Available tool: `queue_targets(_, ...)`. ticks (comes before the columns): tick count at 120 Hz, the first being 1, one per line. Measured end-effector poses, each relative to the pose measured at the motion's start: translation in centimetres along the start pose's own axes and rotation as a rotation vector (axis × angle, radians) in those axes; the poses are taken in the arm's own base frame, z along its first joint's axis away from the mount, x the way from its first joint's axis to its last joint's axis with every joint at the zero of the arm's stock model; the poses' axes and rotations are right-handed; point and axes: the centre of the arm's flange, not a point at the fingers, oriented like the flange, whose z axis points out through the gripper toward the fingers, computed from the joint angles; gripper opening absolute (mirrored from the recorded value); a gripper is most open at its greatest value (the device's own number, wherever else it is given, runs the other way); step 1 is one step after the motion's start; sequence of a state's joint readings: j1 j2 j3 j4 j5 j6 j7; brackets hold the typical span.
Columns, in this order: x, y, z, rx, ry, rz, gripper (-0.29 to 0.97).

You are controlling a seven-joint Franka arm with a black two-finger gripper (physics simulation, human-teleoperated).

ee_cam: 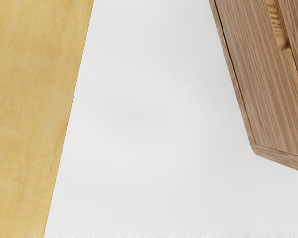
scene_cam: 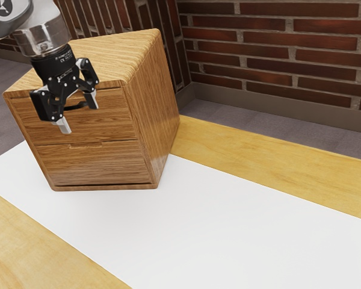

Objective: Pull the drawer handle with one arm to open the drawer

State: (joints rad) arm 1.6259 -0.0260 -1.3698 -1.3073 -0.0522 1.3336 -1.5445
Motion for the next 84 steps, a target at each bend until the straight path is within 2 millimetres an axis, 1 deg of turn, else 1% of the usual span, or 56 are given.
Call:
queue_targets(21,0.0,0.0,0.1,0.002,-0.008,0.006,0.66)
queue_targets(36,0.3,0.0,-0.1,-0.001,-0.007,0.001,0.66)
queue_targets(45,0.5,-0.4,-1.4,-0.027,0.011,-0.014,0.65)
queue_targets(48,0.4,-0.6,-2.2,-0.042,0.021,-0.018,0.65)
queue_targets(51,0.1,-1.0,-3.5,-0.066,0.039,-0.024,0.65)
queue_targets(57,-1.5,-2.1,-6.5,-0.123,0.057,-0.006,0.65)
queue_targets(62,-3.2,-2.8,-7.9,-0.148,0.062,0.022,0.65)
queue_targets(66,-4.1,-3.1,-8.4,-0.154,0.064,0.038,0.65)
queue_targets(70,-4.5,-3.3,-8.6,-0.155,0.065,0.045,0.65)
queue_targets(84,-4.3,-3.5,-8.6,-0.144,0.066,0.041,0.65)
